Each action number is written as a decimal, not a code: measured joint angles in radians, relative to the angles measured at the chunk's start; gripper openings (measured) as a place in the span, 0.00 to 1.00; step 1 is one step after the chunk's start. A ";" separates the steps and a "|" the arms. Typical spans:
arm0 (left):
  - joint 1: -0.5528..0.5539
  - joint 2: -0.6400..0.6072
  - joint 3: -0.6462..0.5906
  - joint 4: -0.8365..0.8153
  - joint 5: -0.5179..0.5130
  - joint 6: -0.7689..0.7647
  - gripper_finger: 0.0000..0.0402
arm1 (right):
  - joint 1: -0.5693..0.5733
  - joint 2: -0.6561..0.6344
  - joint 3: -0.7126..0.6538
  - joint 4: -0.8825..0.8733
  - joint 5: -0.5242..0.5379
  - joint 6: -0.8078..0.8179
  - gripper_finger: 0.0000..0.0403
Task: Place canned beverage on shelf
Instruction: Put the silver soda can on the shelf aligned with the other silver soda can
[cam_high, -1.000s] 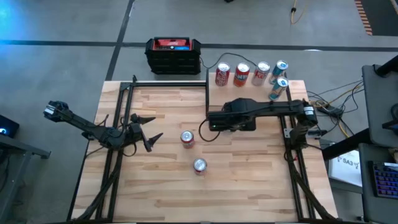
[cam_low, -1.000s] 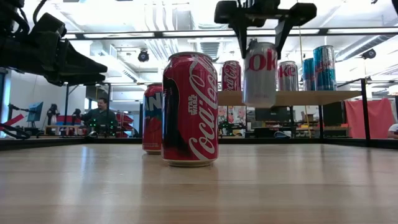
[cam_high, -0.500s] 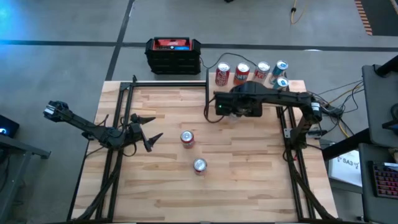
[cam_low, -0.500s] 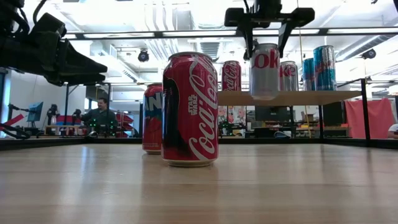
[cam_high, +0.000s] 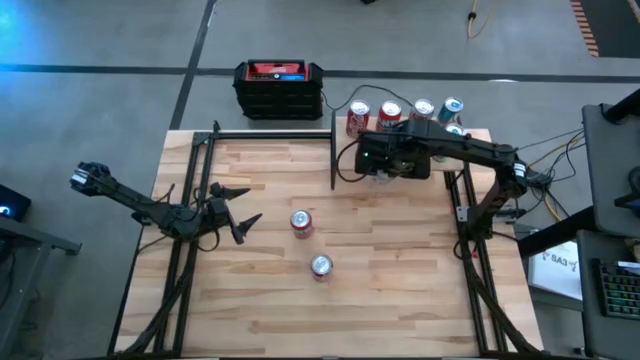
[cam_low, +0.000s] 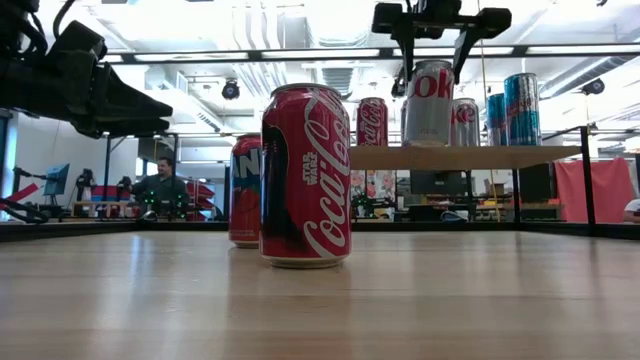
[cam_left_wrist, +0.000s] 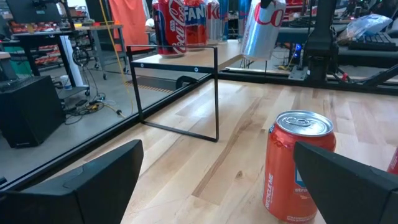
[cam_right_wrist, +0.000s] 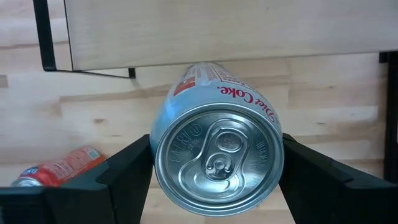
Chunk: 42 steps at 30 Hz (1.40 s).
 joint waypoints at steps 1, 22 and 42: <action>0.000 0.000 0.000 0.000 0.000 0.000 1.00 | -0.006 -0.004 0.000 0.000 0.003 -0.007 0.69; 0.000 0.000 0.000 0.000 0.000 0.000 1.00 | -0.121 -0.064 -0.005 0.001 0.019 -0.224 0.69; 0.000 0.000 0.000 0.000 0.000 0.000 1.00 | -0.160 -0.089 -0.011 0.001 0.049 -0.376 0.69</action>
